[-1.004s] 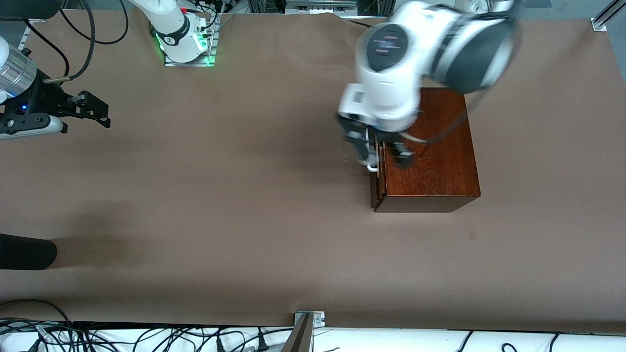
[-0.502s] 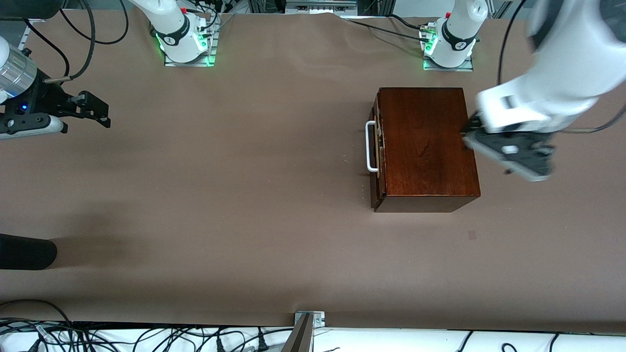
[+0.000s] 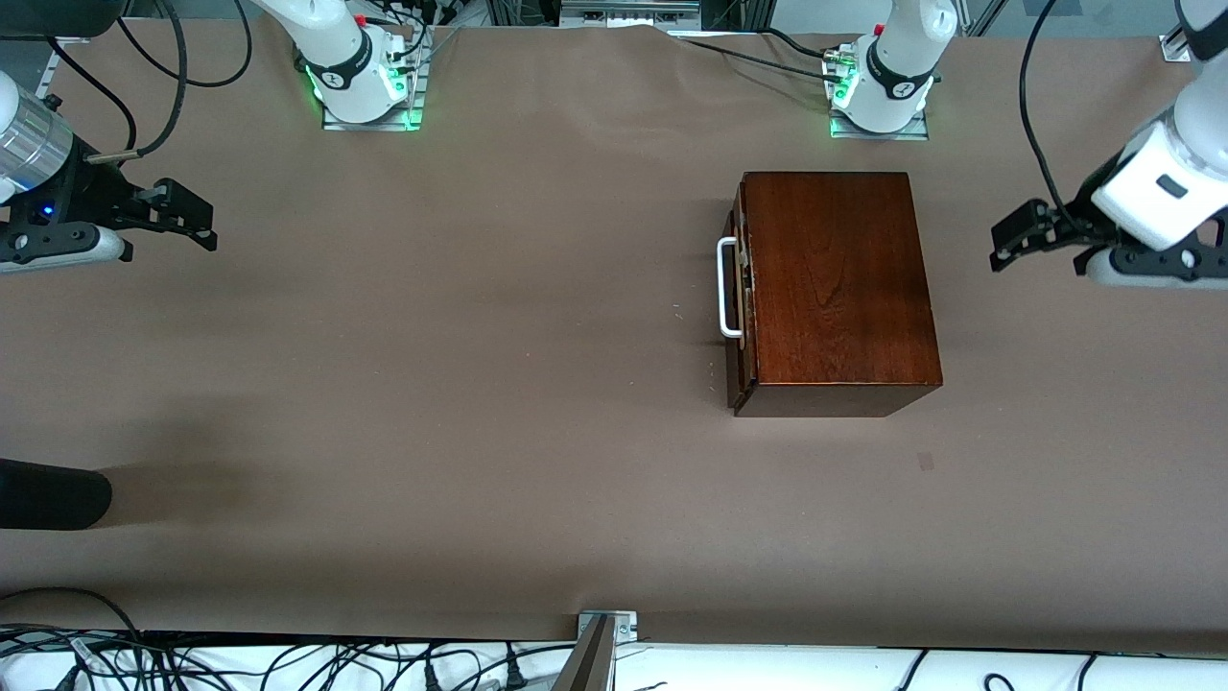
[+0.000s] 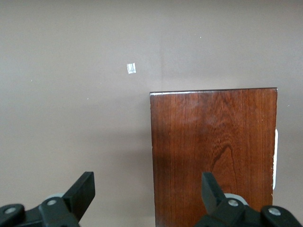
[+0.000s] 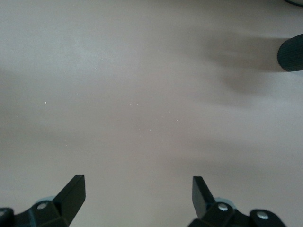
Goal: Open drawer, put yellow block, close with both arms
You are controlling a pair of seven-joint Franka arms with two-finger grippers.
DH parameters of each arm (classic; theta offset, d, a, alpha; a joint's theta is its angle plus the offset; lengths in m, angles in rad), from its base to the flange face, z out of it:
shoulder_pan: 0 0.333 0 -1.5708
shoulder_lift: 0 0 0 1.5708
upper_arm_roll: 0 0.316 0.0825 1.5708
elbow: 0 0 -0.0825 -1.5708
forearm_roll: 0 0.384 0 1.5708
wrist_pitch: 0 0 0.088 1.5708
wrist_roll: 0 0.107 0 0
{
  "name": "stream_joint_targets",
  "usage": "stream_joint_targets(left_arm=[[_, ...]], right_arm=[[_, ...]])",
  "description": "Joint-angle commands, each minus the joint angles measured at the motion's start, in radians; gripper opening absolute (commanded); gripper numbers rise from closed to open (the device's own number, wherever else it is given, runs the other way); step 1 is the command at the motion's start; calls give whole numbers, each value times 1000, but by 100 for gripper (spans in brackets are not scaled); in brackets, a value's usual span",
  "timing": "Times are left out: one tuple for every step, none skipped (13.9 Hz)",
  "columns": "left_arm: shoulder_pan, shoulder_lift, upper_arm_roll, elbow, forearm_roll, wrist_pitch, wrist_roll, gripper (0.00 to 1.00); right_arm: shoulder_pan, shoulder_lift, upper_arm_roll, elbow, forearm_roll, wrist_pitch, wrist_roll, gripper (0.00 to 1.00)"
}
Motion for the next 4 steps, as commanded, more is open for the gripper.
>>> stream_joint_targets(left_arm=[[-17,-63,-1,-100,-9,44,-18,100],[-15,-64,-1,-103,-9,42,-19,100],[-15,-63,-1,-103,-9,39,-19,100],[-15,-63,0,-103,-9,39,-18,100]], right_arm=[[-4,5,4,18,-6,-8,16,100],[-2,7,4,19,-7,-5,16,100],[3,7,5,19,-7,-3,18,100],[4,5,7,19,-7,3,16,100]])
